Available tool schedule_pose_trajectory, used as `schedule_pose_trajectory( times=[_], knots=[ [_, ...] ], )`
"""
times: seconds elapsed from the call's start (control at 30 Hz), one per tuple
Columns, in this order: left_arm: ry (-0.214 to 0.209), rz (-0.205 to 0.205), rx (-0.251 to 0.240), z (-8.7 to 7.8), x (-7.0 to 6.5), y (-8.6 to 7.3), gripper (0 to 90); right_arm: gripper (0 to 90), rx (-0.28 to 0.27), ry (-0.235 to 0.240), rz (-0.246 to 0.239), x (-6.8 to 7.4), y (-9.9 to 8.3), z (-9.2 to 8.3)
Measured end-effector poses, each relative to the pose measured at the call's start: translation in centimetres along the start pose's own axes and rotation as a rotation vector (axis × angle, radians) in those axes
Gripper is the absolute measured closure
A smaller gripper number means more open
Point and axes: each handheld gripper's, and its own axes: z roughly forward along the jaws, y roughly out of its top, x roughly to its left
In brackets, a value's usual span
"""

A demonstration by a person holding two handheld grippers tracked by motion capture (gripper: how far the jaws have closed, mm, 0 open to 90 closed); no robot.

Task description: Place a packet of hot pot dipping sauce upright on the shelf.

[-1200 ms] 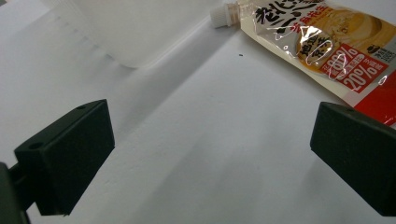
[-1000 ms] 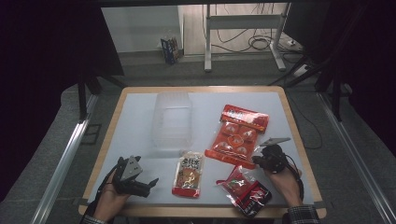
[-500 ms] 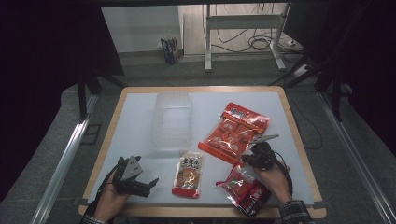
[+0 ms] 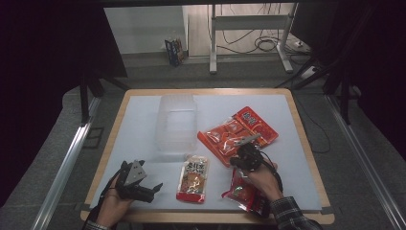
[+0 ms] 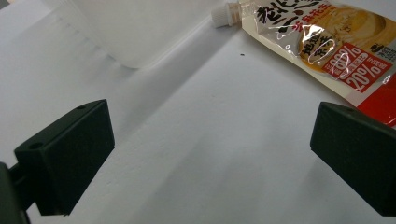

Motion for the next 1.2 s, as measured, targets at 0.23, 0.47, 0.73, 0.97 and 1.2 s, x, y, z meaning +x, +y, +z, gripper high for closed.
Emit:
schedule_pose_trajectory(
  times=[0.23,0.47,0.73,0.97,1.2],
  knots=[
    [0.0,0.003,-0.001,0.0,0.0,0.0,0.0,87.5,-0.002,0.01,-0.032,1.2,1.8,1.6],
    [0.001,0.003,-0.006,-0.1,0.0,0.0,0.0,83.8,-0.001,0.022,-0.066,1.9,3.0,2.7],
    [-0.025,-0.056,-0.011,-0.3,0.2,0.1,0.1,67.1,0.011,0.031,-0.115,2.2,2.6,1.4],
    [-0.027,-0.057,-0.005,-0.3,0.1,0.1,0.3,52.2,-0.021,0.0,-0.129,1.9,2.2,-0.3],
    [-0.023,-0.044,0.003,-0.2,0.1,0.0,0.4,34.5,-0.067,-0.029,-0.07,0.1,1.7,-1.4]
  ],
)
